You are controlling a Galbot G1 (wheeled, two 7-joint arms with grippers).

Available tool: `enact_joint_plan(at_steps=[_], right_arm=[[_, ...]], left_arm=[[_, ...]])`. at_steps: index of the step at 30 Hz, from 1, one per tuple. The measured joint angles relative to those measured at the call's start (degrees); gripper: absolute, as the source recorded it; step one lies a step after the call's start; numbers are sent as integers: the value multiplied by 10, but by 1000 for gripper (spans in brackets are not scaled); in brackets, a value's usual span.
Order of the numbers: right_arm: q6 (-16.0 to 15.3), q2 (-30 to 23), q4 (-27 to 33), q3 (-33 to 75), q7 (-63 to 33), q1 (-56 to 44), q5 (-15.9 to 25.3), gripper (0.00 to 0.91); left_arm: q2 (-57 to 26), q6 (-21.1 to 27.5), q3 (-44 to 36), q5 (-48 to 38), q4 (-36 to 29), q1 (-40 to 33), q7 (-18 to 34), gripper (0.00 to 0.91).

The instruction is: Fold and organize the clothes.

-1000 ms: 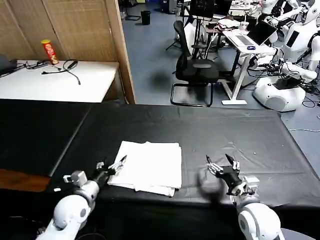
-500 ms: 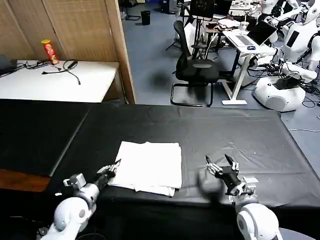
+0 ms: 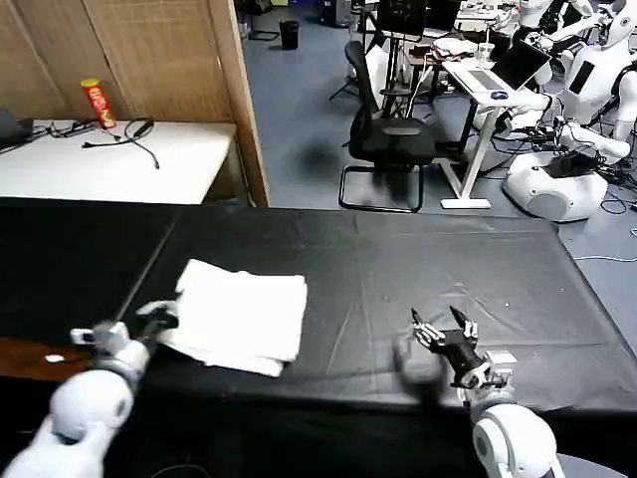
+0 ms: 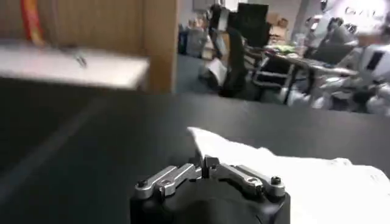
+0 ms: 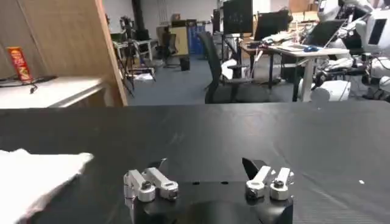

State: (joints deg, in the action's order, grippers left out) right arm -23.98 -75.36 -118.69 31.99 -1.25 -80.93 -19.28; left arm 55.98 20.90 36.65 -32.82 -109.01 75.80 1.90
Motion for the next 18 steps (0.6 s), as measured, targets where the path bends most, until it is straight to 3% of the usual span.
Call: enact_joint_plan(at_steps=[5, 10, 14, 18], right_arm=[[3, -6, 7, -7, 0, 3, 1, 878], [7, -13, 10, -12, 1, 2, 4, 878], [7, -13, 5, -7, 1, -9, 9, 878], [6, -12, -1, -4, 2, -22, 10, 878]], left_arm=[[-85, 5, 69, -3, -23, 17, 14, 0], [-103, 34, 89, 6, -84, 27, 46, 0], [-80, 40, 49, -13, -135, 29, 61, 0], [-39, 29, -43, 15, -140, 11, 66, 0]])
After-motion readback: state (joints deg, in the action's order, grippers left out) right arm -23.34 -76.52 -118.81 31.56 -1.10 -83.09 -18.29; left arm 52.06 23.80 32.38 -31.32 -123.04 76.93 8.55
